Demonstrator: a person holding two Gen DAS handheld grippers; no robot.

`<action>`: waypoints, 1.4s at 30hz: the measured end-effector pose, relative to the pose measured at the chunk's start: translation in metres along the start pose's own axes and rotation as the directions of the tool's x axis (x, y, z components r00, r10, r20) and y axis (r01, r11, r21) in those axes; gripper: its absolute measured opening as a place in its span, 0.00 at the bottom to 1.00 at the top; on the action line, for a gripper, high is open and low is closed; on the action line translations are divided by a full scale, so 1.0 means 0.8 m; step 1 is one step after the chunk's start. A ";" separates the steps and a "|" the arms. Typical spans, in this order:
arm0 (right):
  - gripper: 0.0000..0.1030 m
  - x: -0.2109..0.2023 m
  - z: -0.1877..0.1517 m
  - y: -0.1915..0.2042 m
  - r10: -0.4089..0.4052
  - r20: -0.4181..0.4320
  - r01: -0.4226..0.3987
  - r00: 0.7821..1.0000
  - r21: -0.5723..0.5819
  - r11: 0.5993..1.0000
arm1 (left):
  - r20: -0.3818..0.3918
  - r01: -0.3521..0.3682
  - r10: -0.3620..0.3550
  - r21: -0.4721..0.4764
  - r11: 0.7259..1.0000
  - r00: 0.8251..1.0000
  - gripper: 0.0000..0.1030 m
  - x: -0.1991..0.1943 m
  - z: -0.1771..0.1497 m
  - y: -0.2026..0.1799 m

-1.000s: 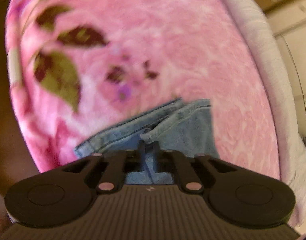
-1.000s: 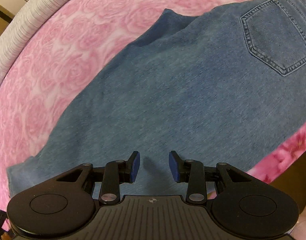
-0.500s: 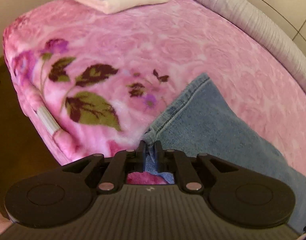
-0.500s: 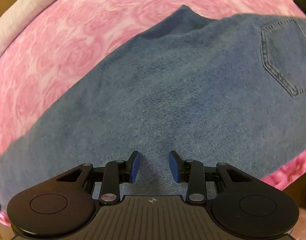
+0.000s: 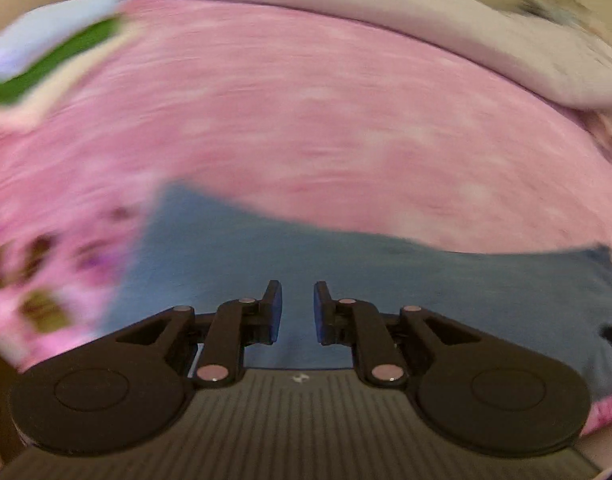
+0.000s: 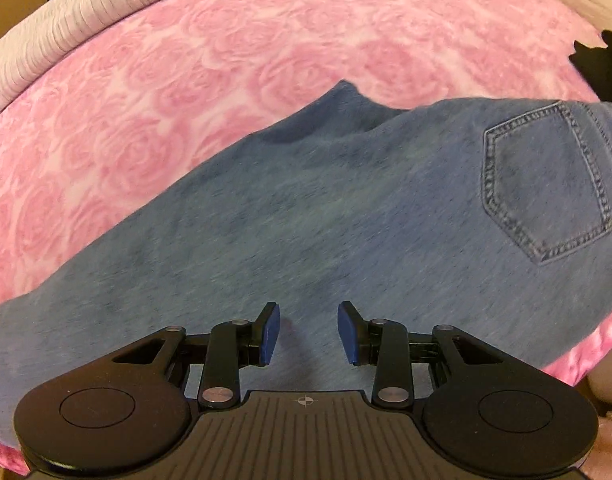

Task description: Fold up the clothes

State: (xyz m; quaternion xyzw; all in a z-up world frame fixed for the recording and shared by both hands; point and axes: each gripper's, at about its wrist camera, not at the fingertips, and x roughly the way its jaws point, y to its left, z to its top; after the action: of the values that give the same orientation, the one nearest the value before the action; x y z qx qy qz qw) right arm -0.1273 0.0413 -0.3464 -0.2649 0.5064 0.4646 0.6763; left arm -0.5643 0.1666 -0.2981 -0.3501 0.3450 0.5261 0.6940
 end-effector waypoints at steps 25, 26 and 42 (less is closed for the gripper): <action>0.35 -0.035 0.102 -0.288 -0.137 0.149 0.105 0.979 0.205 0.973 | -0.371 0.564 -0.440 0.366 0.740 0.818 0.27 0.180 0.105 -0.496; 0.35 -0.039 0.103 -0.296 -0.163 0.161 0.126 0.973 0.216 0.968 | -0.394 0.574 -0.439 0.354 0.738 0.808 0.28 0.191 0.105 -0.506; 0.36 -0.013 0.093 -0.354 -0.188 0.120 0.143 0.975 0.314 0.939 | -0.324 0.563 -0.461 0.511 0.650 0.826 0.05 0.236 0.099 -0.546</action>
State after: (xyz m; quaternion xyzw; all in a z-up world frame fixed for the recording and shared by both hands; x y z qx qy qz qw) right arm 0.1589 -0.0223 -0.3426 -0.1645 0.4961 0.3410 0.7814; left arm -0.0918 0.2384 -0.3635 -0.2439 0.4325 0.1441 0.8559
